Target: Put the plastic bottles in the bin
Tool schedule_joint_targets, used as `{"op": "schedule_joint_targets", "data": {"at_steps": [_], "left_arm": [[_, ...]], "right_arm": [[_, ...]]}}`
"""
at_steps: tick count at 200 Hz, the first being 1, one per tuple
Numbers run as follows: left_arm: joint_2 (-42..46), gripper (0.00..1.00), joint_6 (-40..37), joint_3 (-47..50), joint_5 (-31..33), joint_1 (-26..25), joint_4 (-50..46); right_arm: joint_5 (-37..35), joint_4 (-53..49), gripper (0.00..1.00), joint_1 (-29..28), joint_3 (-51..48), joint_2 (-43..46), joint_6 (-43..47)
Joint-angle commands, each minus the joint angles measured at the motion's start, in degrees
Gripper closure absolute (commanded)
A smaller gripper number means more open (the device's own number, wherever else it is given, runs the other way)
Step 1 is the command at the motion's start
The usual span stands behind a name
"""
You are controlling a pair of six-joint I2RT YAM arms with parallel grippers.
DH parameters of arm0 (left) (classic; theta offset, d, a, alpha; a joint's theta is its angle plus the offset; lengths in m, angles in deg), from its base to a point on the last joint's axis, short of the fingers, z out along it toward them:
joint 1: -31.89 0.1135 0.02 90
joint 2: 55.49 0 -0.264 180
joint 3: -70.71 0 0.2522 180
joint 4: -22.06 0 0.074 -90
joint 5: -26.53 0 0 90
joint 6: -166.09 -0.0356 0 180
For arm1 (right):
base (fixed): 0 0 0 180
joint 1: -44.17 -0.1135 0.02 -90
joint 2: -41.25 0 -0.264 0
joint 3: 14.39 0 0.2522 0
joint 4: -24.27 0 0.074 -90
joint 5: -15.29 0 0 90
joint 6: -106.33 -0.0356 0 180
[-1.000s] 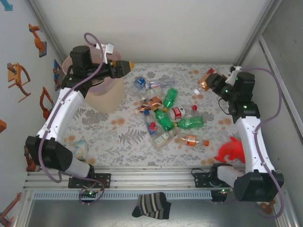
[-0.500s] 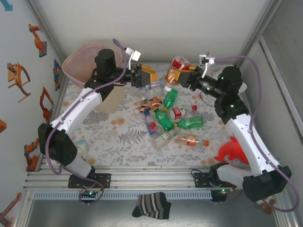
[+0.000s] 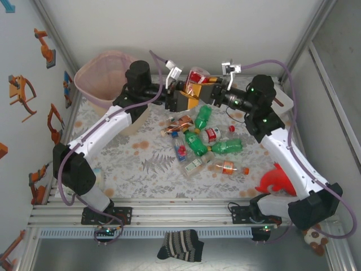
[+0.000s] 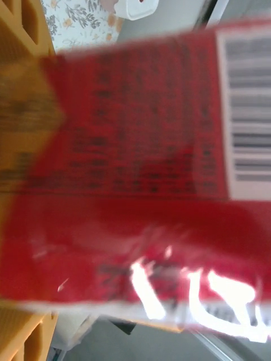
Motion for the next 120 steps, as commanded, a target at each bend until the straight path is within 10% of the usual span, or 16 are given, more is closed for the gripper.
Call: {"op": "schedule_joint_targets", "data": {"at_steps": [1, 71, 120], "left_arm": [[-0.2, 0.24, 0.3, -1.7, -2.1, -0.2, 2.2], [0.9, 0.5, -1.4, -2.2, -2.9, 0.6, -1.4], [2.6, 0.52, -1.4, -2.5, -2.9, 4.3, -3.9]], "right_arm": [[2.0, 0.8, 0.63, -1.3, 2.4, 0.1, -1.3], [0.3, -3.8, 0.6, -1.9, 2.2, 1.9, 1.7], [-10.2, -13.2, 0.22, -1.8, 2.5, 6.0, 8.7]]}}
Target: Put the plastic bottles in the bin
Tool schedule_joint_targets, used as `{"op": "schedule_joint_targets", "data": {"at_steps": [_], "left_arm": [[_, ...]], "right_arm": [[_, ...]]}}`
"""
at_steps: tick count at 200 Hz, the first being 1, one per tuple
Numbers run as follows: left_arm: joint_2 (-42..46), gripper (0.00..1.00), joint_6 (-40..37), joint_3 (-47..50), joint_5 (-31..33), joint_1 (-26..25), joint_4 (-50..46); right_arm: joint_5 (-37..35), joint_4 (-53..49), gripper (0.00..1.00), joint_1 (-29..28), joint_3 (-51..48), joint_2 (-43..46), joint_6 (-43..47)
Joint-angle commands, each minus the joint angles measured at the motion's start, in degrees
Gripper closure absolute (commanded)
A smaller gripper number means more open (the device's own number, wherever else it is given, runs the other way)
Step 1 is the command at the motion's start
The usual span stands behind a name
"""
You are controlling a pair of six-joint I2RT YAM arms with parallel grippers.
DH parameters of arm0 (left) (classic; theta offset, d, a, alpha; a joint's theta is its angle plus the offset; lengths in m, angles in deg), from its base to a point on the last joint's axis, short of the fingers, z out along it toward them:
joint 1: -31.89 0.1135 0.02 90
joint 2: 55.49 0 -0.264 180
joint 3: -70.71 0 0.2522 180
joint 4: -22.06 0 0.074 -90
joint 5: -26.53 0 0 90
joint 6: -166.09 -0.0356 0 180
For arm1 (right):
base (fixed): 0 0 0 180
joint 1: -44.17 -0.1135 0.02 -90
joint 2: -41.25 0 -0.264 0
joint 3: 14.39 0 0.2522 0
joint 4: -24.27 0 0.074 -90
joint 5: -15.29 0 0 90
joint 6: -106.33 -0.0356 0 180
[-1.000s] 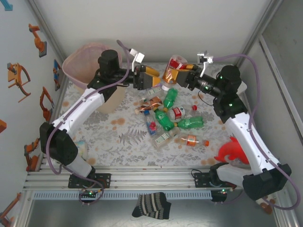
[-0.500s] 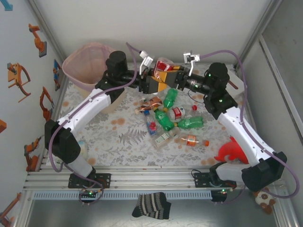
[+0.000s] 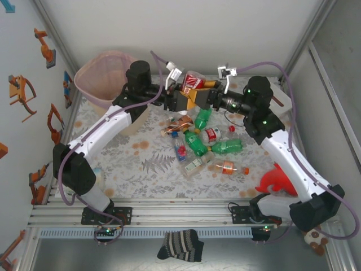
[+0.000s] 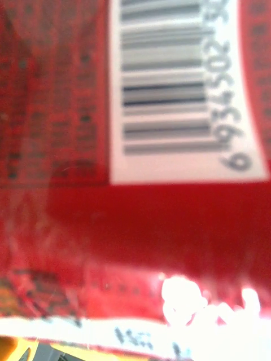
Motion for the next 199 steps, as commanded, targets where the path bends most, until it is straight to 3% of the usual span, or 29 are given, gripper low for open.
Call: {"op": "schedule_joint_targets", "data": {"at_steps": [1, 30, 52, 82, 112, 148, 199], "left_arm": [[2.5, 0.52, -1.0, -2.4, -0.8, 3.3, -1.6], [4.9, 0.52, -3.4, -2.7, 0.4, 7.6, -5.7], [6.9, 0.52, -10.7, -5.4, 4.1, 11.3, -15.9], [8.7, 0.51, -19.2, -9.2, 16.3, 17.6, -29.2], [9.4, 0.5, -22.0, -10.3, 30.9, 24.3, -36.4], [8.4, 0.54, -23.1, -10.0, 48.4, 28.4, -42.8], [2.4, 0.53, -25.7, -11.6, 60.2, 29.8, -49.1]], "right_arm": [[-7.0, -5.7, 0.22, -0.1, 2.2, 4.1, 5.3], [-14.1, -10.4, 0.19, -0.1, 1.8, 7.0, 9.3], [-17.0, -12.9, 0.19, -0.1, 1.7, 7.8, 10.7], [-18.6, -14.4, 0.19, -0.1, 1.3, 7.9, 10.8], [-19.8, -15.8, 0.2, -0.1, 1.8, 7.5, 10.9], [-20.8, -17.3, 0.2, -0.1, 2.0, 7.0, 11.3], [-21.2, -18.0, 0.2, -0.1, 1.6, 6.1, 11.3]]}}
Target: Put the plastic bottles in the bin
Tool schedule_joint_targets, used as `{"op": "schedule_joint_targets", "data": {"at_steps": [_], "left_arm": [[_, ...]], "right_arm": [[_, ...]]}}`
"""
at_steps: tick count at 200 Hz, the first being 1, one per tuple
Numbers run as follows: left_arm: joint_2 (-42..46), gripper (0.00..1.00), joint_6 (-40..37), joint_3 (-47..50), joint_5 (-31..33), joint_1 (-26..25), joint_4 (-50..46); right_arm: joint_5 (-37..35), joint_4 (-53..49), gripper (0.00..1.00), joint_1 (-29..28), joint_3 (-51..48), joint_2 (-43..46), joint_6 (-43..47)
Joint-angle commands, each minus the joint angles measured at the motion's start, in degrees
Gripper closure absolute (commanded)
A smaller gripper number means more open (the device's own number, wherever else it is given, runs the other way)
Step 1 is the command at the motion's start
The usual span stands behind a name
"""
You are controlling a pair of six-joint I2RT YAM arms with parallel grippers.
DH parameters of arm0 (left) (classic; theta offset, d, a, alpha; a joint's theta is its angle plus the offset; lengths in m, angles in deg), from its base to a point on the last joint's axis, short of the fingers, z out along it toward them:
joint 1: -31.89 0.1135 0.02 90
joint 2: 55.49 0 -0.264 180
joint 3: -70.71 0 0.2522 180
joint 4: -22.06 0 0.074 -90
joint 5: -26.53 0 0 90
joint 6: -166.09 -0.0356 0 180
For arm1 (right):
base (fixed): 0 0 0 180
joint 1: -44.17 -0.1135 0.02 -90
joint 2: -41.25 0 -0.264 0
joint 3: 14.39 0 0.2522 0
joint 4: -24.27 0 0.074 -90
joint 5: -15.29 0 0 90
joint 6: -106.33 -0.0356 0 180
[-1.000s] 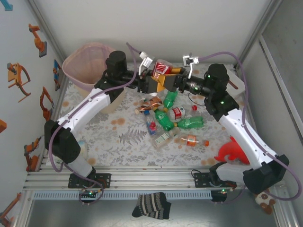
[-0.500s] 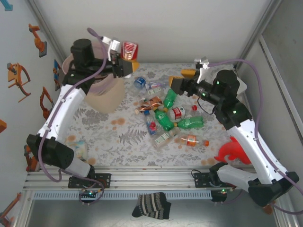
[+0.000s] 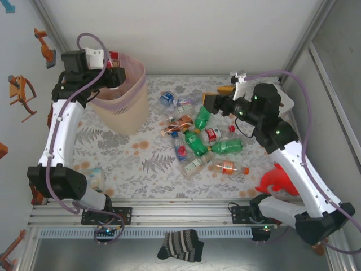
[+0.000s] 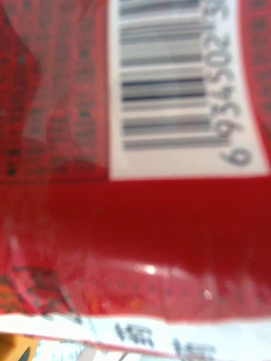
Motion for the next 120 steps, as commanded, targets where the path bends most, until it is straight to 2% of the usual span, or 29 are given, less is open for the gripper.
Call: {"op": "schedule_joint_targets", "data": {"at_steps": [1, 82, 120], "left_arm": [[-3.7, 0.53, -3.1, -2.0, 8.5, 0.5, -5.5], [-19.5, 0.53, -4.3, -10.6, 12.1, 1.3, -5.6], [-27.5, 0.5, -4.1, -17.4, 14.3, 1.3, -9.6]], "right_arm": [[-1.0, -0.7, 0.2, -0.1, 1.7, -0.5, 0.8], [-1.6, -1.9, 0.21, -0.1, 1.1, -0.1, -0.6], [-2.7, -2.9, 0.21, -0.1, 0.9, 1.0, -0.7]]}}
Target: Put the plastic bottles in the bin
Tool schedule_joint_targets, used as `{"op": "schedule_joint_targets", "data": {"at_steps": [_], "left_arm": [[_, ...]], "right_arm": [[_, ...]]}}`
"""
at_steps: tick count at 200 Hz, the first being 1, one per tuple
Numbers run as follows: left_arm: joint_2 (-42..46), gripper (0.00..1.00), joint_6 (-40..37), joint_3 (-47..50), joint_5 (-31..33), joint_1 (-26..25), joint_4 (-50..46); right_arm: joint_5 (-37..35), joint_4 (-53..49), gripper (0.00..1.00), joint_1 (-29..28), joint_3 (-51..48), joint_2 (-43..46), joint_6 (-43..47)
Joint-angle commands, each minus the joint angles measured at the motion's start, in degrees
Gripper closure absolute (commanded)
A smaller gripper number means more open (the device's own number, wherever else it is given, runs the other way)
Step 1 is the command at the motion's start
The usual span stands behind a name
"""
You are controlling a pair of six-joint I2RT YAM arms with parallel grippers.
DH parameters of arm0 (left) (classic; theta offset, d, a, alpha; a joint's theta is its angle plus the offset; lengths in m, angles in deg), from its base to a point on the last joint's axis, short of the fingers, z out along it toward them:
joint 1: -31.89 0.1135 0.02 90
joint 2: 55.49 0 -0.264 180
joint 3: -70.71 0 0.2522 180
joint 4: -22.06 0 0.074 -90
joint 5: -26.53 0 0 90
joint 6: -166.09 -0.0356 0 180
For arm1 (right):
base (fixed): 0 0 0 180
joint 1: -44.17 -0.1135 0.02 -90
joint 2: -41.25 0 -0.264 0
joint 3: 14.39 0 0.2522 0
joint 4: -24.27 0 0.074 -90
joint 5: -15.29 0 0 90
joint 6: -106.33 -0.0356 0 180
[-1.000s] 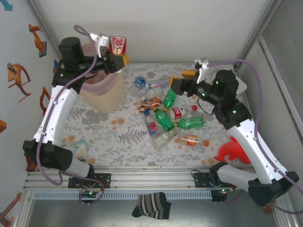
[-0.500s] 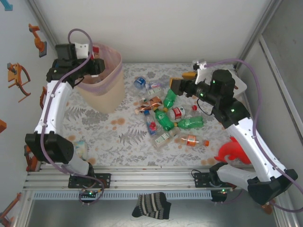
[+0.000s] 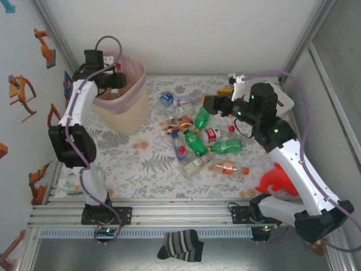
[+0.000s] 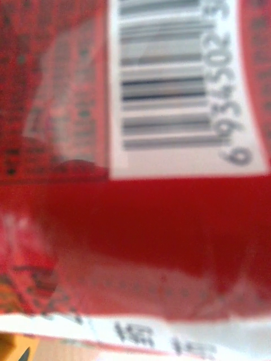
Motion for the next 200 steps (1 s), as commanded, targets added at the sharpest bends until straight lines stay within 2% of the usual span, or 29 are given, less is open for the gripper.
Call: {"op": "schedule_joint_targets", "data": {"at_steps": [1, 23, 45, 83, 115, 141, 178, 200], "left_arm": [[-3.3, 0.49, -1.0, -4.3, 1.8, 0.3, -3.6], [-5.6, 0.44, -1.2, -6.0, 1.5, 0.3, -4.9], [-6.8, 0.39, -1.7, -9.7, -0.1, 0.0, -9.1], [-1.9, 0.25, -2.1, -10.3, -1.3, -0.4, -9.9], [2.3, 0.21, -2.0, -10.6, -2.4, -0.4, -9.9], [5.2, 0.22, -1.7, -10.1, -3.6, -0.5, -10.5], [11.4, 0.22, -0.6, -6.0, -11.4, -0.6, -7.8], [16.5, 0.22, 1.3, 0.2, -17.8, -0.9, -2.6]], "right_arm": [[-1.6, -0.6, 0.21, -0.1, 0.9, 1.8, -0.5], [-4.0, -1.6, 0.21, -0.1, 0.4, 2.6, -0.2], [-9.5, -5.0, 0.21, -0.1, 1.3, 2.4, -0.1], [-14.8, -9.7, 0.18, -0.1, 2.9, 0.8, 0.6], [-18.1, -14.4, 0.18, -0.1, 5.1, -1.7, -0.7], [-19.8, -17.0, 0.19, -0.1, 5.4, -2.8, -1.8], [-24.1, -23.3, 0.2, 0.0, 5.4, -5.3, -3.3], [-24.9, -26.3, 0.2, 0.6, 4.2, -6.8, -5.0]]}}
